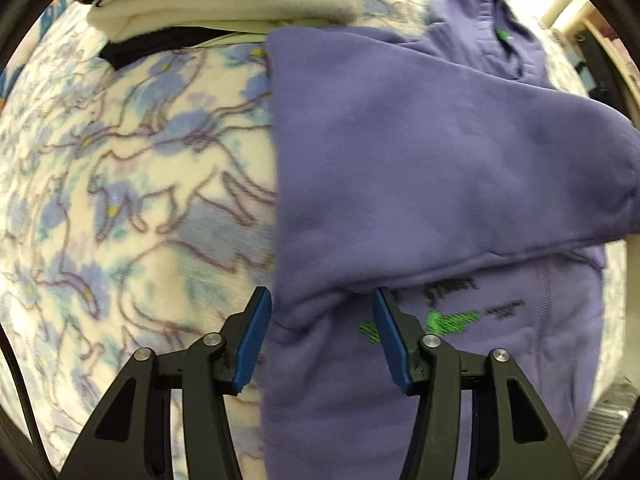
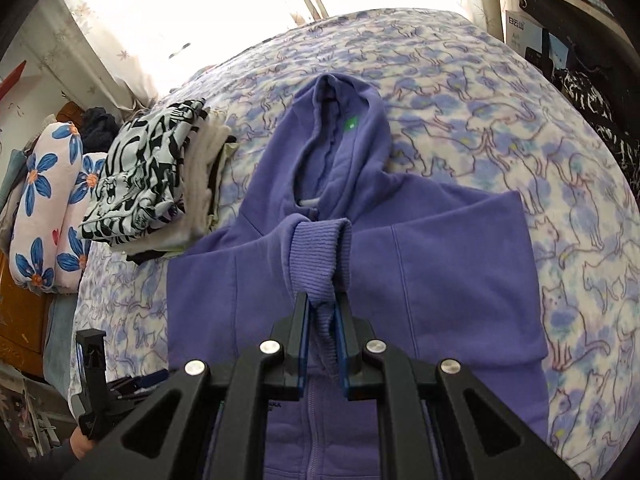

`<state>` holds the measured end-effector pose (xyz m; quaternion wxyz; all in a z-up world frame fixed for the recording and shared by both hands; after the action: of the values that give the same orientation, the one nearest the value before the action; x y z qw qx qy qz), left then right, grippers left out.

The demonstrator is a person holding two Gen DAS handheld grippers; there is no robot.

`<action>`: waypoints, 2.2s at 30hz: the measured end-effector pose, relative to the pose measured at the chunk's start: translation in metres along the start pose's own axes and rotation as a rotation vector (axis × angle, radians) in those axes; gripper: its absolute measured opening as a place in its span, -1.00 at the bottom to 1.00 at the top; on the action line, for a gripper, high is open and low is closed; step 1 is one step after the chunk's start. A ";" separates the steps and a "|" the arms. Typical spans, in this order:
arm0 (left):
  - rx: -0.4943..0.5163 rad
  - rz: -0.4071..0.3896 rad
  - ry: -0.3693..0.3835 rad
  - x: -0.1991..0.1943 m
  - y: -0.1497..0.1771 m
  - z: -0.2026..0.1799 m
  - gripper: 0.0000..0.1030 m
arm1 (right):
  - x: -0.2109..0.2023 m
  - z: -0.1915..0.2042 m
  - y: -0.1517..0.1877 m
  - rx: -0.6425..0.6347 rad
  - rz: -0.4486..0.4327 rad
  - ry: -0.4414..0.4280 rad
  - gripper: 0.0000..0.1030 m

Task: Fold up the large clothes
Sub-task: 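Grasp the folded cuff with the right gripper and pull it toward the hem, then open the right gripper off the cuff and lift both grippers away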

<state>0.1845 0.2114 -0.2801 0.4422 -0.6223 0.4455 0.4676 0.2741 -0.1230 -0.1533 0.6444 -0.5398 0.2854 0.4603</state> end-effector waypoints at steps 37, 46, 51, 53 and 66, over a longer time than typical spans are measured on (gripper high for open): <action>-0.150 -0.087 0.179 0.022 -0.129 0.029 0.35 | 0.122 -0.094 -0.013 0.123 0.188 -0.031 -0.22; -0.081 -0.187 0.049 0.024 -0.149 -0.007 -0.72 | 0.099 -0.086 -0.025 0.041 0.071 -0.029 -0.91; -0.047 -0.224 -0.025 0.034 -0.141 -0.015 -0.72 | 0.119 -0.090 -0.025 0.021 0.092 0.047 -0.89; -0.051 -0.212 -0.038 0.039 -0.143 -0.018 -0.64 | 0.130 -0.091 -0.023 0.021 0.132 0.077 -0.86; 0.011 -0.261 -0.019 -0.013 -0.081 -0.076 -0.44 | 0.073 -0.035 -0.004 -0.088 0.031 0.011 -0.46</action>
<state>0.2747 0.1571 -0.2433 0.5069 -0.6682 0.3589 0.4095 0.3124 -0.1355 -0.2234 0.6112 -0.5656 0.2766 0.4795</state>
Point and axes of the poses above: each gripper's, at about its wrist camera, not at the fingertips, and x roughly the way its jaws point, z to its left, y to its underside, the point moved 2 cm from there along x, roughly the way its jaws point, and after that the axes turned 2 degrees about y, right-handed, at the moved point
